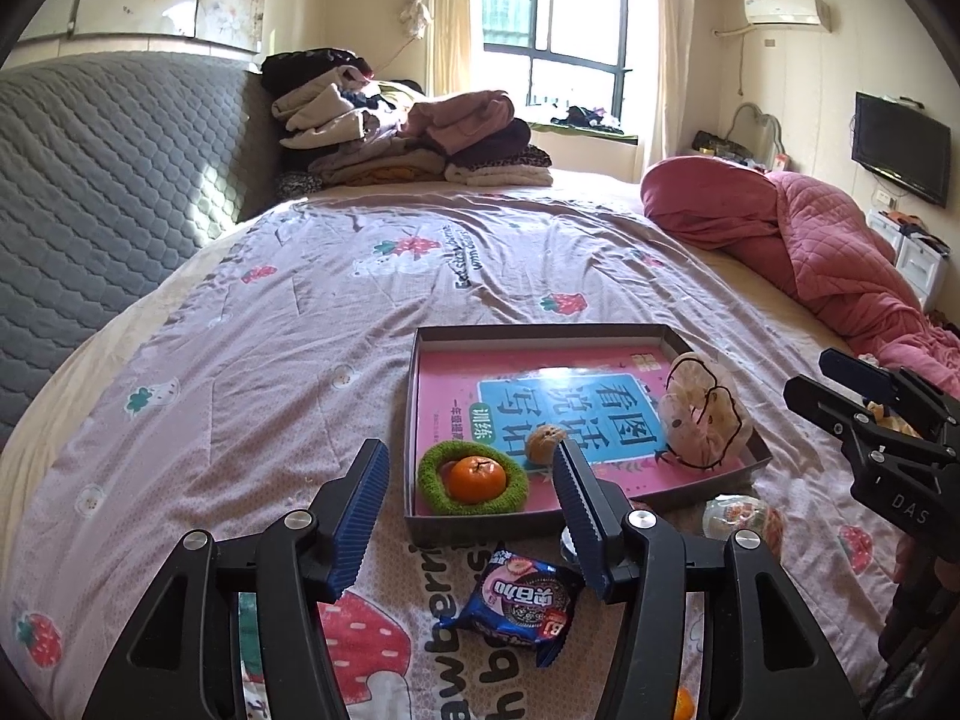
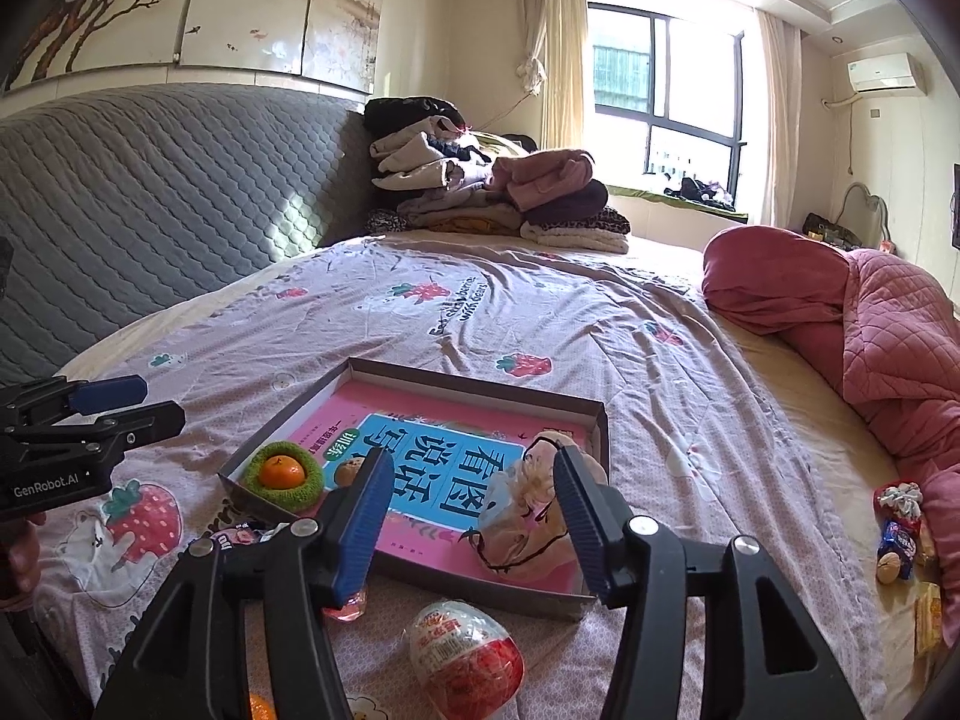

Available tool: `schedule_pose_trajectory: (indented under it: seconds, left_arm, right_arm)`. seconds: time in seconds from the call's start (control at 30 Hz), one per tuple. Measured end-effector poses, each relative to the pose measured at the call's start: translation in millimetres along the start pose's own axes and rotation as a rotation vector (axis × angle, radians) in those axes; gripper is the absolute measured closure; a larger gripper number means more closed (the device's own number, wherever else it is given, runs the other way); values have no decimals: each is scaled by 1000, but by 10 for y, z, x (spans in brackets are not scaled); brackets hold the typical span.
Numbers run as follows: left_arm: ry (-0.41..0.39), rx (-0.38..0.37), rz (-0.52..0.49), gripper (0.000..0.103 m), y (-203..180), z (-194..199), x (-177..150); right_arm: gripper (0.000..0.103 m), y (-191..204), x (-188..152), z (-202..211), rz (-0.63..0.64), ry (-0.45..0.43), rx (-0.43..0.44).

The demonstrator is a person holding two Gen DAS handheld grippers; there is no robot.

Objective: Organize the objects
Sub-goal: 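Withdraw both open tools from the tray back over the bed, then move the left tool toward the loose orange while the right tool approaches the wrapped red egg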

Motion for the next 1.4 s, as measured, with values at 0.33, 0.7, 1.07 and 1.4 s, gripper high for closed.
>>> schedule_pose_trajectory:
  seconds: [0.33,0.7,1.07,1.4]
  left_arm:
    - [13,0,1,45,-55,114,-129]
    - [46,-10,-5,45,-226,252,-340]
    - [83,-13,-45,45,-434,317,-542]
    - [128,-6,-44,45,-437,284,-683]
  right_arm:
    - [47,-96,-74,128,-27,2,-3]
    - [47,-108,-229,269,-27,23,8]
    - [46,-87,-394,396,-22,33,19]
    - [46,-47,-498,428,-17,50,37]
Point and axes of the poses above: each gripper's, at about its wrist camera, not at the fingertips, and z roughly against the way its jaws point, y to its left, x to its top, the point moved 1 cm from there along -z, roughly the way its jaws point, and after that the axes turned 11 degrees about -x, right-handed, at the moved point
